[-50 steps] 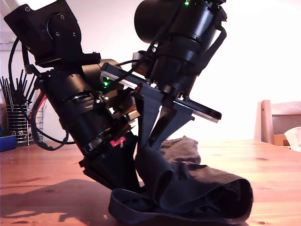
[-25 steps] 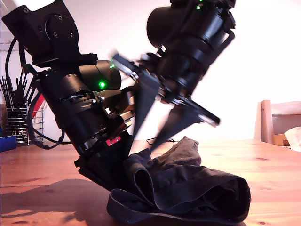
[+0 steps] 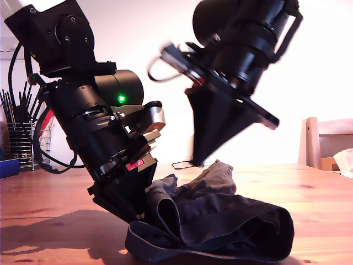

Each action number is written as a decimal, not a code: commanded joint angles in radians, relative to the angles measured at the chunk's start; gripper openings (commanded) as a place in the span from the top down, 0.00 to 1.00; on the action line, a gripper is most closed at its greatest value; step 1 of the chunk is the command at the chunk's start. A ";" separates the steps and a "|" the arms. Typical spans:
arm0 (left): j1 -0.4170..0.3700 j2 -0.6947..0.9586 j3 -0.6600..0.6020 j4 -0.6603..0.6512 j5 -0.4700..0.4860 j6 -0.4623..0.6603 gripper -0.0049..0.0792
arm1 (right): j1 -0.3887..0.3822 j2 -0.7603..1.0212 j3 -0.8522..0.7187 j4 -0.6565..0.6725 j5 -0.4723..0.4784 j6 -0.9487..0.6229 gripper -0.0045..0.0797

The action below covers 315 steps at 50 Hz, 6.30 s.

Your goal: Fold the underwear in front of you. After folding it, place it to the right side.

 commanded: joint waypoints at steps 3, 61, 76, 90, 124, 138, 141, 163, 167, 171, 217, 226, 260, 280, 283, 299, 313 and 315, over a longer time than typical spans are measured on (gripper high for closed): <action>0.014 0.034 -0.023 -0.019 -0.020 0.001 0.97 | 0.001 0.004 0.010 0.010 0.052 -0.033 0.96; 0.127 -0.153 -0.002 -0.098 -0.159 0.035 0.97 | -0.047 0.016 -0.340 0.409 0.003 0.063 0.96; 0.148 -0.272 -0.001 -0.079 -0.047 -0.054 0.97 | -0.027 0.016 -0.340 0.461 -0.013 0.090 0.96; 0.100 -0.245 -0.003 -0.031 0.058 -0.159 0.97 | -0.023 0.016 -0.339 0.554 -0.013 0.148 0.96; 0.009 -0.085 -0.003 0.015 0.130 -0.274 0.97 | -0.195 0.016 -0.271 0.702 0.022 0.063 0.96; -0.019 -0.047 -0.003 0.043 0.147 -0.321 0.97 | -0.218 0.032 -0.271 0.729 0.034 -0.017 0.96; -0.028 -0.047 -0.003 0.037 0.146 -0.329 0.97 | -0.219 0.050 -0.271 0.740 0.040 -0.025 0.96; -0.055 -0.046 -0.021 -0.126 0.014 -0.247 0.97 | -0.220 0.179 -0.234 0.809 0.042 -0.094 0.96; -0.047 -0.046 -0.021 -0.140 -0.056 -0.241 0.97 | -0.220 0.179 -0.233 0.807 0.043 -0.094 0.96; -0.034 -0.046 -0.021 -0.135 -0.105 -0.242 0.97 | -0.220 0.179 -0.233 0.798 0.052 -0.094 0.96; 0.127 -0.046 -0.021 -0.167 -0.359 0.204 0.97 | -0.174 0.179 -0.233 0.516 0.482 0.248 0.96; 0.127 -0.046 -0.021 -0.163 -0.358 0.278 0.97 | -0.145 0.179 -0.225 0.644 0.484 0.293 0.96; 0.188 -0.168 0.124 -0.357 -0.119 0.098 0.97 | -0.139 0.179 -0.026 0.463 0.180 0.210 0.96; 0.140 -0.122 0.113 -0.112 0.001 -0.060 0.97 | -0.172 0.178 0.068 0.405 0.118 0.040 0.96; 0.130 -0.090 0.110 -0.085 -0.001 -0.067 0.97 | -0.187 0.178 0.084 0.371 0.098 0.001 0.96; 0.070 0.037 0.110 -0.003 0.002 -0.143 0.97 | -0.262 0.178 0.098 0.335 0.091 -0.063 0.96; 0.018 0.106 0.110 -0.184 -0.005 -0.154 0.97 | -0.307 0.176 0.138 0.328 0.091 -0.090 0.96; 0.008 0.111 0.110 -0.211 -0.031 -0.134 0.97 | -0.309 0.176 0.145 0.328 0.090 -0.094 0.96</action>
